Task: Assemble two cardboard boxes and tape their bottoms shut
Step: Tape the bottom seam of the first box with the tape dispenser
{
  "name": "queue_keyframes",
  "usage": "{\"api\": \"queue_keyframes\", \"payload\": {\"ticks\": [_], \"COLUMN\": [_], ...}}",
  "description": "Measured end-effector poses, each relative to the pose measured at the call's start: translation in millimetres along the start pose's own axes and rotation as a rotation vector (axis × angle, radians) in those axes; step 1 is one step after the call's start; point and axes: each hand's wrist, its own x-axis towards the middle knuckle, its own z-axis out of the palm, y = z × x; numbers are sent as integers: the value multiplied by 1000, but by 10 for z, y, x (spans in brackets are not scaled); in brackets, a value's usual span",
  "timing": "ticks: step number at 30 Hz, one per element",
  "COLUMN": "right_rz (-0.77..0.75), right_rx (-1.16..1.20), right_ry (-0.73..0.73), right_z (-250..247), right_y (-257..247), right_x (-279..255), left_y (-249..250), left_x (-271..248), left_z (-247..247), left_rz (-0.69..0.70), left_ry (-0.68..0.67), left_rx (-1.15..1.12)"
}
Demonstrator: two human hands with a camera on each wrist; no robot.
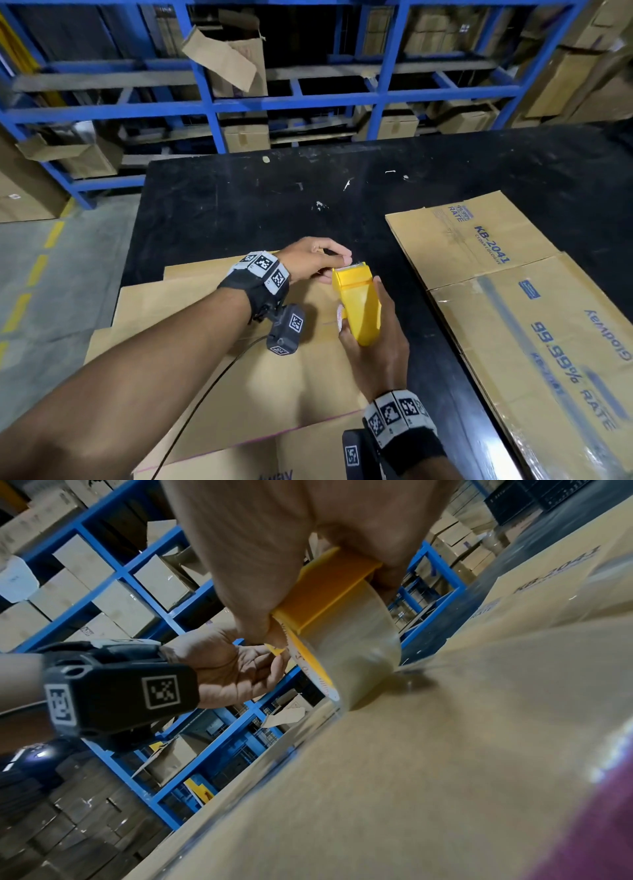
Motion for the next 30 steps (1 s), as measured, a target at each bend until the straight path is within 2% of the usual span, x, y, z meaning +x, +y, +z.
{"api": "queue_keyframes", "payload": {"ticks": [9,13,17,20,22,24,30], "right_rz": [8,11,-17,-3,2,-11,46], "right_rx": [44,86,1,-73,-93,-128,-251], "right_ry": [80,65,46,55,50,19,-37], "right_z": [38,26,2,-68,-129,-171,-175], "right_y": [9,5,-125,-215,-242,-239,-270], "right_x": [-19,-8,71,40,-48,-117,15], "left_y": [27,48,115,258,359,381,106], "left_x": [295,357,411,534,662,789,1117], "left_z": [-96,-136,-165,-372,-571,-689,-633], "left_rz": [-117,-40,46,117,129,128,87], "left_ry": [-109,-109,-84,29,58,21,-31], "left_rx": [50,178,290,281,285,314,361]}}
